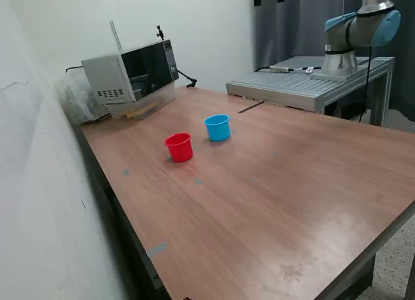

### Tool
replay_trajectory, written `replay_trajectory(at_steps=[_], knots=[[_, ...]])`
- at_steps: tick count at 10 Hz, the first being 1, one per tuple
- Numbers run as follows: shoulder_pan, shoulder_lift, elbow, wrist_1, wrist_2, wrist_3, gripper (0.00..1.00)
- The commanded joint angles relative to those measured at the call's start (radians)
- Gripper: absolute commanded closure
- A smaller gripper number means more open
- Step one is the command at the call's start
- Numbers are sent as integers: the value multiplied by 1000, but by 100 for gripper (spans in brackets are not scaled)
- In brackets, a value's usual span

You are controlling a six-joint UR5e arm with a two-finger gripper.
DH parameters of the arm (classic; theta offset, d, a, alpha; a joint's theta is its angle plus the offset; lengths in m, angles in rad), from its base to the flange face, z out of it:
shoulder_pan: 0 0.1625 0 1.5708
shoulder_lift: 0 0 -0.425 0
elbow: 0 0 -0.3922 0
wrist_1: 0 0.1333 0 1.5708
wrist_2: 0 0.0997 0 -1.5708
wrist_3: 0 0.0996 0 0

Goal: Place red objects in the red bin, and blue objects in the blue bin.

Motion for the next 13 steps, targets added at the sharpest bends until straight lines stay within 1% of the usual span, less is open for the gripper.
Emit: replay_trajectory(at_steps=[1,3,4,5,6,7,9,13], knots=[[87,-98,43,94,-3,14,0],[97,-192,147,99,0,8,0],[123,-238,200,155,0,6,0],[164,-252,228,254,0,6,0],[175,-251,231,374,1,12,0],[177,-257,237,446,1,12,0],[175,-268,252,458,1,8,0],[161,-264,249,456,0,4,0]])
